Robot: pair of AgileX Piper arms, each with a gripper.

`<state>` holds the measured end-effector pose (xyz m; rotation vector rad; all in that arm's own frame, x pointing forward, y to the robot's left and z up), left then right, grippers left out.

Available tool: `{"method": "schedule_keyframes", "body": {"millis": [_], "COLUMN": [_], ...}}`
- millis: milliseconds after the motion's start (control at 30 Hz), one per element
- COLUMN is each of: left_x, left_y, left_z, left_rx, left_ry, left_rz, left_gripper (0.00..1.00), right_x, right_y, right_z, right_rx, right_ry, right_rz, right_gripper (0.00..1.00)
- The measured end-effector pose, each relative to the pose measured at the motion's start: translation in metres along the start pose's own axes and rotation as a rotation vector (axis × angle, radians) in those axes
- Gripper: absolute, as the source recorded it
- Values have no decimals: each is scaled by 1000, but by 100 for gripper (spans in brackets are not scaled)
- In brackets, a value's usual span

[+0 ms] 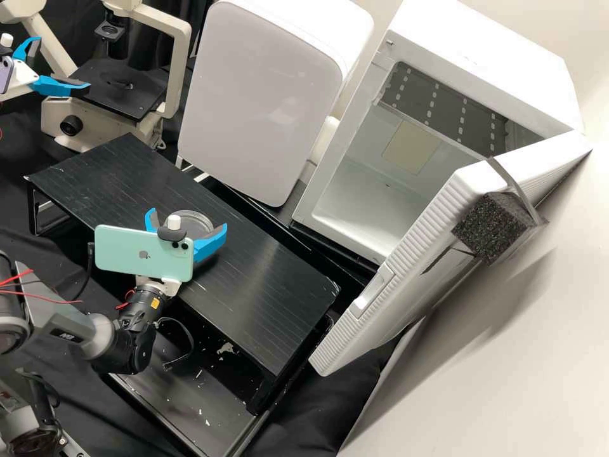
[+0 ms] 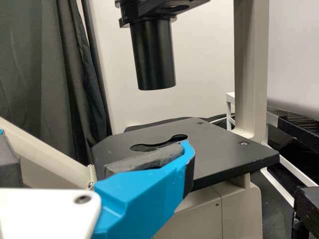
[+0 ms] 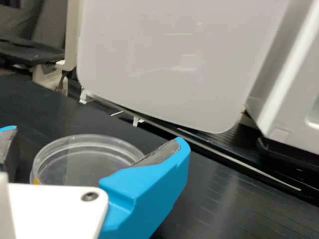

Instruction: Take the petri dish out of the incubator

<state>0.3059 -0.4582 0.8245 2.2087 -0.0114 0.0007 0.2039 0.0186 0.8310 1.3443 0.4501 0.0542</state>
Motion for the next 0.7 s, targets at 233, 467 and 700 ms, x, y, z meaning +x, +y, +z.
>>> {"method": "schedule_keyframes", "body": {"millis": [233, 467, 700], "left_x": [0, 0, 0], "left_y": [0, 0, 0], "left_z": [0, 0, 0], "left_rx": [0, 0, 0], "left_ry": [0, 0, 0], "left_rz": [0, 0, 0], "left_gripper": [100, 100, 100], "right_x": [-16, -31, -30], "right_y": [9, 10, 5], "right_z": [-8, -15, -21], "right_rx": [90, 233, 254], "right_ry": [-65, -112, -88], "right_rz": [174, 350, 339], "right_gripper": [100, 100, 100]}}
